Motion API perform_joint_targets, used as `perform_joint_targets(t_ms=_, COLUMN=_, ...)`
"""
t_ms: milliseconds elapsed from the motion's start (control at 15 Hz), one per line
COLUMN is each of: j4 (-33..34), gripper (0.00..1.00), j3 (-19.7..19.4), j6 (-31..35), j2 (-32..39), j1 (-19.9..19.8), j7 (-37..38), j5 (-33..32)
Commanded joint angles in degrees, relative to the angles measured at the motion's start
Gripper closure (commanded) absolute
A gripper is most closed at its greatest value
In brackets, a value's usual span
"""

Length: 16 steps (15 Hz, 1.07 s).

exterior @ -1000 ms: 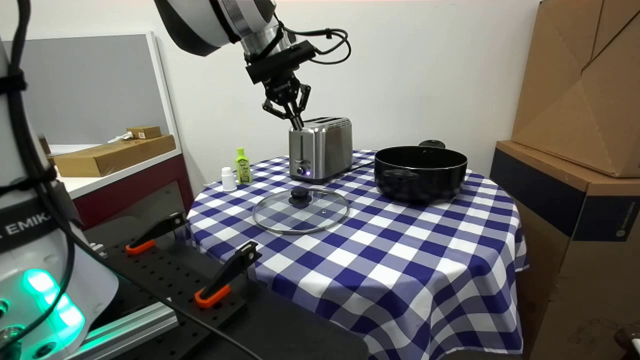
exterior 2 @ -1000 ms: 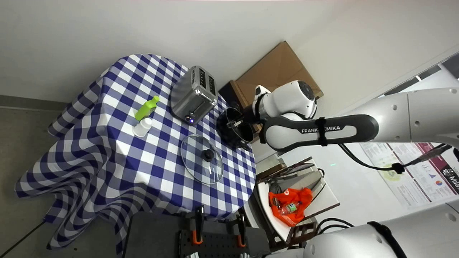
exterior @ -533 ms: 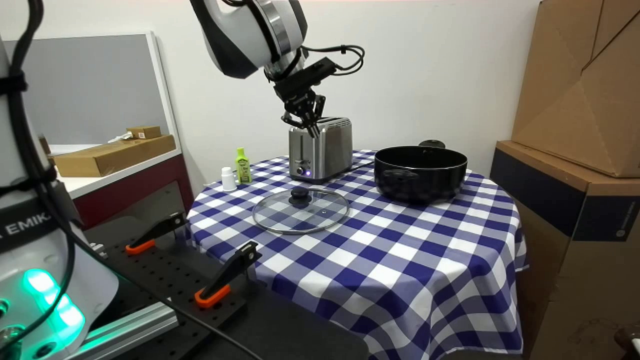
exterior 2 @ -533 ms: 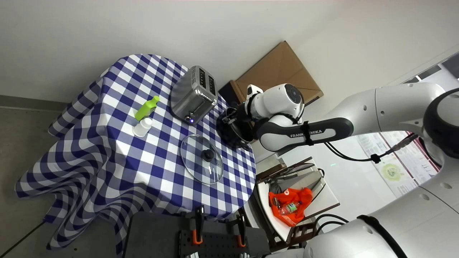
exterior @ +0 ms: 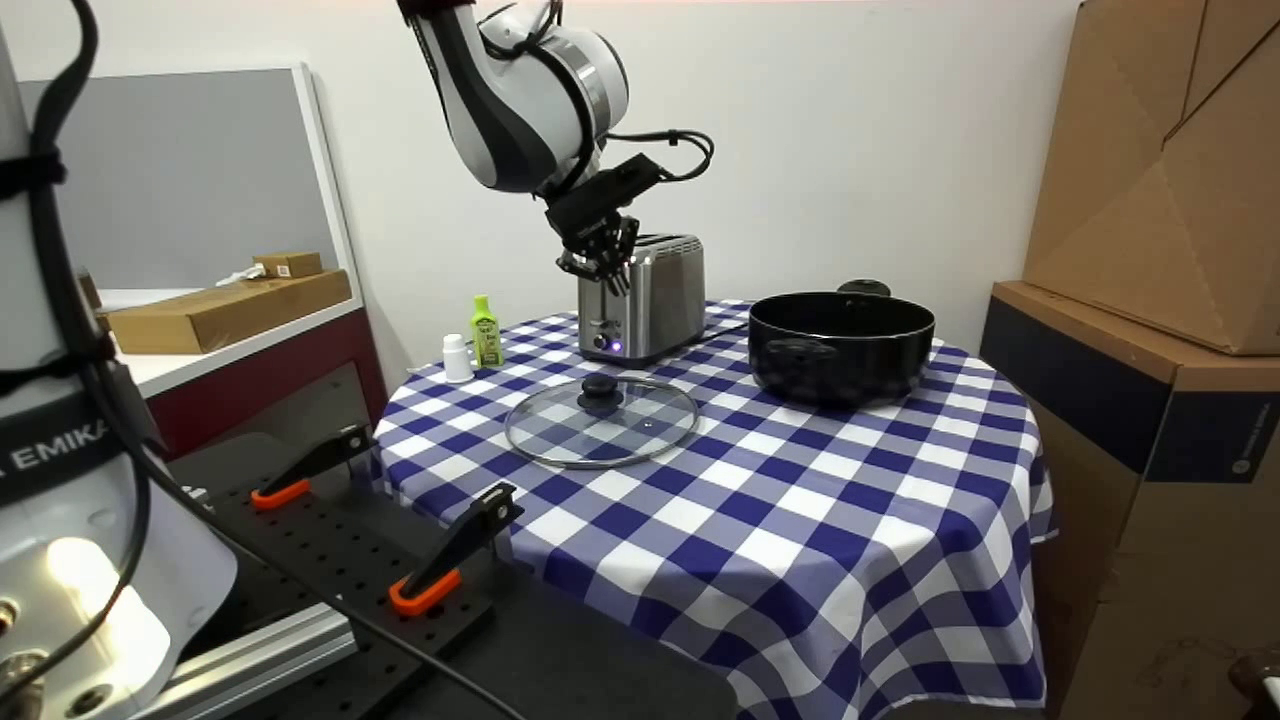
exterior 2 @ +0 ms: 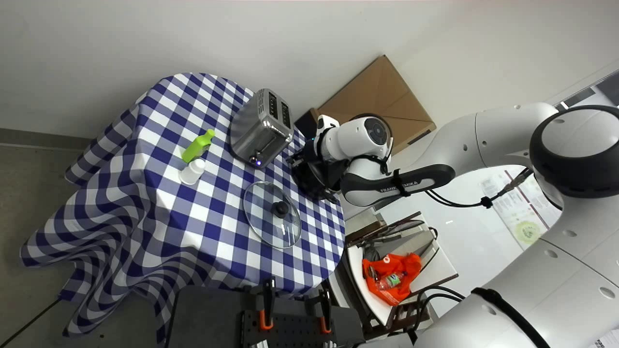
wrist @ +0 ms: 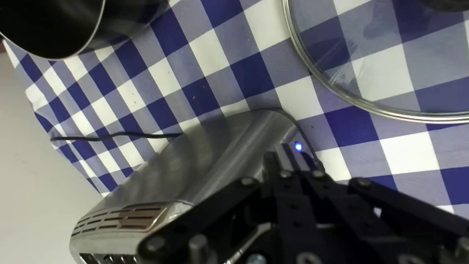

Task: Switch off the toaster

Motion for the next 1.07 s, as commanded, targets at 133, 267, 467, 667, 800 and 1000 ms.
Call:
perform_joint_targets(t_ms=133, j4=8.2, gripper=1.00, j3=-2.7, j6=1.5, j2=5.9, j1=4.8, j7=18.1, j5=-13.6)
perform_joint_targets(t_ms=267, j4=9.9, gripper=1.00, j3=-2.0, j6=1.0, j2=7.3, j1=5.0, j7=24.0, j5=-18.8)
perform_joint_targets(t_ms=467, j4=11.6, gripper=1.00, j3=-0.2, j6=0.0, j2=9.2, j1=4.5, j7=32.0, j5=-26.7)
perform_joint_targets(t_ms=667, j4=12.6, gripper=1.00, j3=2.2, j6=-1.2, j2=10.8, j1=3.2, j7=38.5, j5=-33.3)
perform_joint_targets(t_ms=800, j4=13.3, gripper=1.00, j3=3.8, j6=-2.2, j2=11.9, j1=2.2, j7=42.3, j5=-37.3)
perform_joint_targets(t_ms=1000, j4=13.9, gripper=1.00, j3=6.0, j6=-4.3, j2=13.3, j1=0.6, j7=47.2, j5=-42.6)
